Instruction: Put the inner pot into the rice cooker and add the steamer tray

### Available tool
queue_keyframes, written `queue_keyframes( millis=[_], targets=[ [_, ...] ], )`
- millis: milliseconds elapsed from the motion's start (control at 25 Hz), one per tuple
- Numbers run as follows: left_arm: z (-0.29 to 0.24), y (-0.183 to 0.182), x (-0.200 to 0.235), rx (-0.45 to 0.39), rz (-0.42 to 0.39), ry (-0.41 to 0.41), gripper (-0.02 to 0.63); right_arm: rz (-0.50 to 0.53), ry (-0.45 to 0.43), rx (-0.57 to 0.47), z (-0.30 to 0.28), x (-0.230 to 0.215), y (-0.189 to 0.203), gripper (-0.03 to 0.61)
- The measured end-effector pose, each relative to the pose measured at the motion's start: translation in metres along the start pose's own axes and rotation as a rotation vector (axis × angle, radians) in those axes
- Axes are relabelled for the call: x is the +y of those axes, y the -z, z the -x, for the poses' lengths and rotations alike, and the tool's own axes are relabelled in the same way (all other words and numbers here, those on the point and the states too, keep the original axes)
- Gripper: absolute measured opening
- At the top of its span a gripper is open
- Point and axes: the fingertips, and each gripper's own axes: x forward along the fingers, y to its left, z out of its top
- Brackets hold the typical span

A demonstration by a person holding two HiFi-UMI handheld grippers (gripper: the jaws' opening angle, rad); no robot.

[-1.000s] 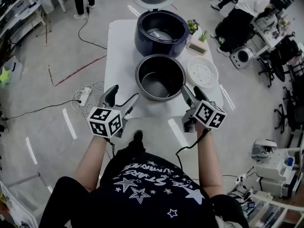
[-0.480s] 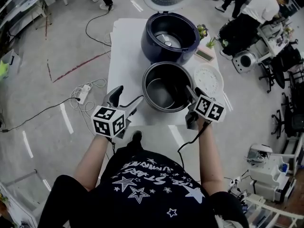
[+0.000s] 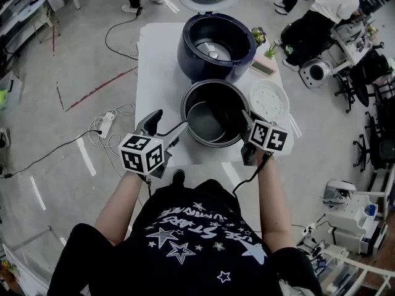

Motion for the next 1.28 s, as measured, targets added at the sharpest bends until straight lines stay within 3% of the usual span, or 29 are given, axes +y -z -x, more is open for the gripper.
queue_keyframes(
  millis=[160, 320, 480, 760, 840, 1000, 1280],
  targets=[
    [-0.01, -0.002, 0.002, 0.004, 0.058, -0.044, 0.393, 0.017, -0.008, 0.0, -0.001, -0.006, -0.005, 0.117],
    [-0.015, 0.0, 0.005, -0.011, 0.166, -0.073, 0.393, -0.006, -0.03, -0.006, -0.003, -0.007, -0.001, 0.114],
    [-0.024, 0.007, 0.007, 0.033, 0.26, -0.1, 0.393, 0.006, -0.053, 0.02, -0.003, -0.004, -0.001, 0.117],
    [-0.041, 0.014, 0.013, 0.076, 0.307, -0.146, 0.382, 0.06, -0.118, 0.061, -0.007, -0.002, -0.005, 0.126],
    [-0.045, 0.018, 0.011, 0.102, 0.323, -0.138, 0.35, 0.073, -0.138, 0.074, -0.009, -0.002, -0.003, 0.129],
    [-0.047, 0.021, 0.004, 0.151, 0.333, -0.121, 0.22, 0.081, -0.179, 0.081, -0.009, 0.002, -0.003, 0.13],
    [-0.054, 0.027, 0.001, 0.206, 0.341, -0.133, 0.108, 0.094, -0.172, 0.083, -0.009, 0.002, -0.005, 0.127]
  ],
)
